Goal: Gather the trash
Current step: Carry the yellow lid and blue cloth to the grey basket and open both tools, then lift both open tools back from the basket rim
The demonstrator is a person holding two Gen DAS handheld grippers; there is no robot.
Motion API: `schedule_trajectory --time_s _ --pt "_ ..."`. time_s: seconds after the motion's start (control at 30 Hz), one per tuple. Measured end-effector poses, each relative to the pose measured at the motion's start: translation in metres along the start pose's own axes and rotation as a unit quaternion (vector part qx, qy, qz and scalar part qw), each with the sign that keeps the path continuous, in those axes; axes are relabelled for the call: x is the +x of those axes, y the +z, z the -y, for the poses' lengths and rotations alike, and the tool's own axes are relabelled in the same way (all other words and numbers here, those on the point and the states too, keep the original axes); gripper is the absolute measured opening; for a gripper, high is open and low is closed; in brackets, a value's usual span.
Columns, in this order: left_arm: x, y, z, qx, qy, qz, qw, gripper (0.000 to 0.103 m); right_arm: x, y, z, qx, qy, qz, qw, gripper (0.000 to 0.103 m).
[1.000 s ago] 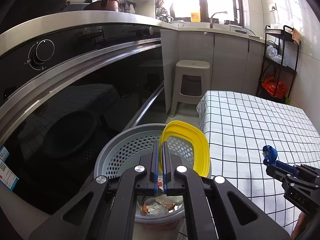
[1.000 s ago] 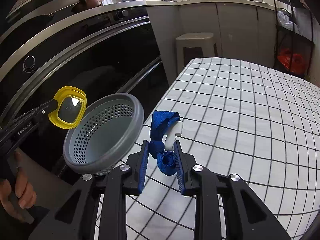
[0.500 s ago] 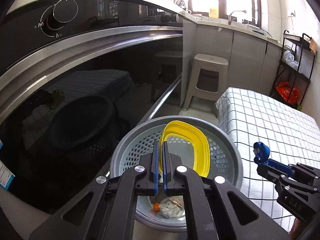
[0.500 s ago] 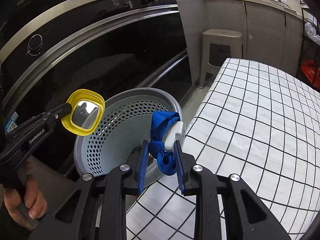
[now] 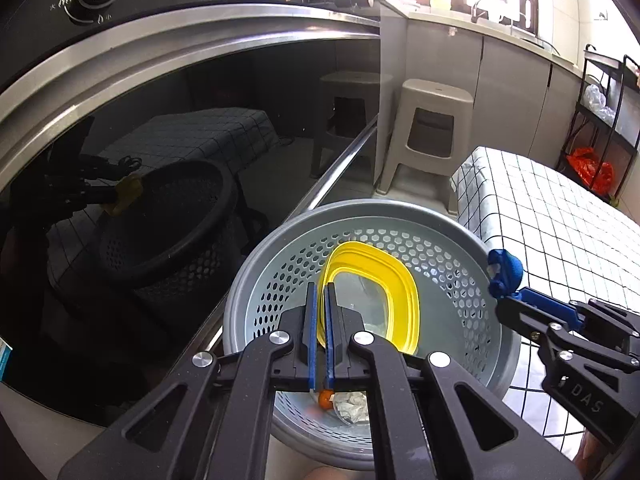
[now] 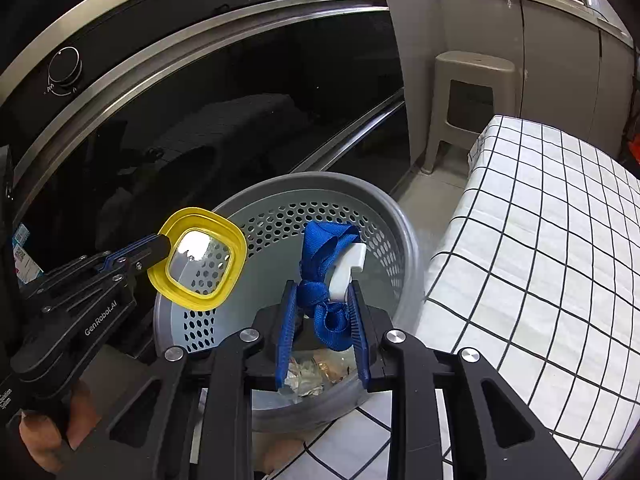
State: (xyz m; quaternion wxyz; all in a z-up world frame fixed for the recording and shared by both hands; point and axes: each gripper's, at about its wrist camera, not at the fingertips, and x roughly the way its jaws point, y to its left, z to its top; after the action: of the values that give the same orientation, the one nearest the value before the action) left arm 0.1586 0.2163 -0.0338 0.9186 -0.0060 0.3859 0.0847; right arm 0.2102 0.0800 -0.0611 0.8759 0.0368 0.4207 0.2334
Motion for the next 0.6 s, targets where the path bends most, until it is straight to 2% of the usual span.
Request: schedule_trajectory --time_s 0.23,0.33,0.37,0.43,0.47,0.5,0.57,0.6 --pt "0.004 -0.002 -0.004 -0.007 0.0 -0.01 0.9999 0.008 0.013 0.005 -0.006 -0.004 0.005 -0.007 1.0 0.025" --pt "0.002 -0.002 -0.005 -0.007 0.004 -0.006 1.0 0.008 0.013 0.006 -0.005 -0.003 0.005 -0.004 1.0 0.03" --pt "0.002 -0.001 -0.006 -0.007 0.002 -0.006 1.0 0.008 0.011 0.006 -0.005 -0.001 0.005 -0.002 1.0 0.035" --pt "0.001 -0.002 -0.008 -0.01 0.004 -0.006 0.9999 0.018 0.008 0.005 -0.004 0.003 0.004 0.004 1.0 0.048" --pt "0.0 -0.002 -0.008 -0.012 0.005 -0.006 0.9999 0.032 0.006 0.005 -0.003 0.004 0.003 0.009 1.0 0.053" --pt "-0.001 -0.002 -0.009 -0.014 0.007 -0.003 0.9999 0.046 0.004 0.004 -0.003 0.004 0.001 0.012 1.0 0.053" --pt "-0.005 -0.002 -0.01 -0.02 0.008 0.007 0.9998 0.056 0.002 0.003 -0.002 0.004 -0.002 0.013 1.0 0.053" --pt "-0.007 -0.002 -0.011 -0.02 0.009 0.009 0.9997 0.055 0.001 0.002 -0.002 0.004 -0.005 0.014 1.0 0.053"
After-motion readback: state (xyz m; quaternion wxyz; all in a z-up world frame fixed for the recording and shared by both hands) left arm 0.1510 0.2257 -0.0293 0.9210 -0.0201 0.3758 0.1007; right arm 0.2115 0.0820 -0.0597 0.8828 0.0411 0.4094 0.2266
